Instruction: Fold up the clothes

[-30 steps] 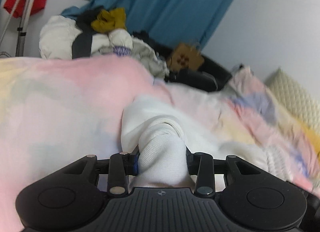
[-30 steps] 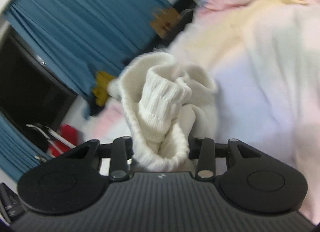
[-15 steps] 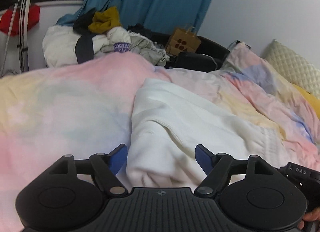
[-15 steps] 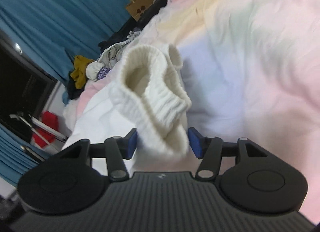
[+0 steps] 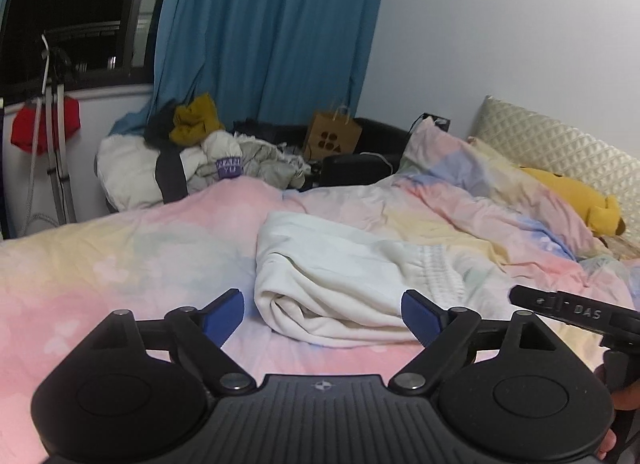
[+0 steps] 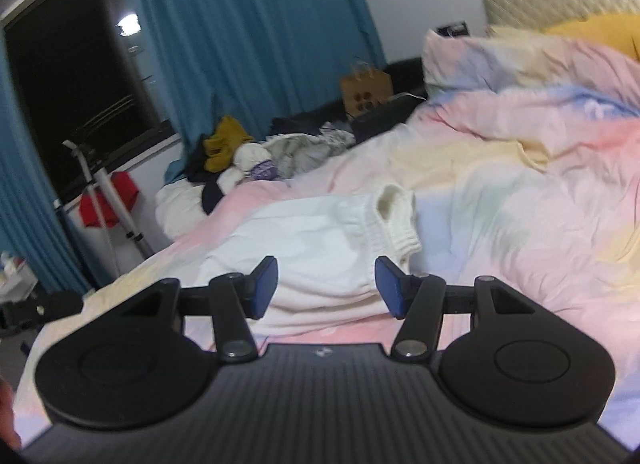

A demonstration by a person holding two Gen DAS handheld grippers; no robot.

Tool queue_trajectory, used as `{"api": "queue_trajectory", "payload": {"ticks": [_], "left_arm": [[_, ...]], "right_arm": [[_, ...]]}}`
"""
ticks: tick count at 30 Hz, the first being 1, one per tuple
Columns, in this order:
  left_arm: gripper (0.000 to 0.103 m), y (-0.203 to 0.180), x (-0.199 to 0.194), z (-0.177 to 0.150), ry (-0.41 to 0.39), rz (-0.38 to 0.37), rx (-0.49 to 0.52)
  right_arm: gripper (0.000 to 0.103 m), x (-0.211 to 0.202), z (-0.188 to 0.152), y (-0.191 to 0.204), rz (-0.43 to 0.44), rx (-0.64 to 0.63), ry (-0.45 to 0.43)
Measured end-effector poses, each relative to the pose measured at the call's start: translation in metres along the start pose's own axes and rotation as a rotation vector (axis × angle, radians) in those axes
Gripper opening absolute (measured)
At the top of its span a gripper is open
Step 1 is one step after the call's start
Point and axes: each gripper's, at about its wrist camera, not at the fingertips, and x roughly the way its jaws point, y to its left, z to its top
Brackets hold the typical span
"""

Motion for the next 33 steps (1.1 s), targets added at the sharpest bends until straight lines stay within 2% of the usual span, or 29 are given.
{"api": "queue_trajectory", "payload": {"ticks": [2, 3, 4, 8, 12, 14, 18, 21, 27, 33], "left_arm": [[0.093, -0.005, -0.024, -0.007, -0.018, 0.006, 0.005], [0.101, -0.008, -0.036, -0.011, -0.028, 0.014, 0.010], [0.103, -0.010, -0.047, -0.014, -0.039, 0.023, 0.016], [0.103, -0.020, -0.076, -0.029, -0.072, 0.077, 0.057], [0.103, -0.019, -0.089, -0.041, -0.069, 0.106, 0.072], [0.103, -0.015, -0.092, -0.047, -0.073, 0.123, 0.072], [0.103, -0.005, -0.093, -0.052, -0.090, 0.155, 0.063], [0.103, -0.001, -0.090, -0.053, -0.084, 0.148, 0.071], [0.103, 0.004, -0.088, -0.052, -0.091, 0.152, 0.066], [0.103, 0.002, -0.077, -0.058, -0.064, 0.161, 0.076]], "right_arm": [[0.057, -0.014, -0.005, 0.009, 0.007, -0.034, -0.011], [0.057, -0.021, -0.008, 0.013, 0.007, -0.055, -0.018], [0.057, -0.026, -0.011, 0.017, 0.005, -0.073, -0.026], [0.057, -0.034, -0.025, 0.026, 0.003, -0.080, -0.019], [0.057, -0.038, -0.037, 0.039, 0.002, -0.112, -0.017], [0.063, -0.039, -0.042, 0.043, -0.012, -0.123, -0.032], [0.081, -0.034, -0.048, 0.052, -0.037, -0.151, -0.056], [0.082, -0.028, -0.053, 0.058, -0.016, -0.182, -0.044], [0.083, -0.023, -0.057, 0.065, -0.045, -0.218, -0.043], [0.083, -0.020, -0.058, 0.065, -0.073, -0.219, -0.038]]}}
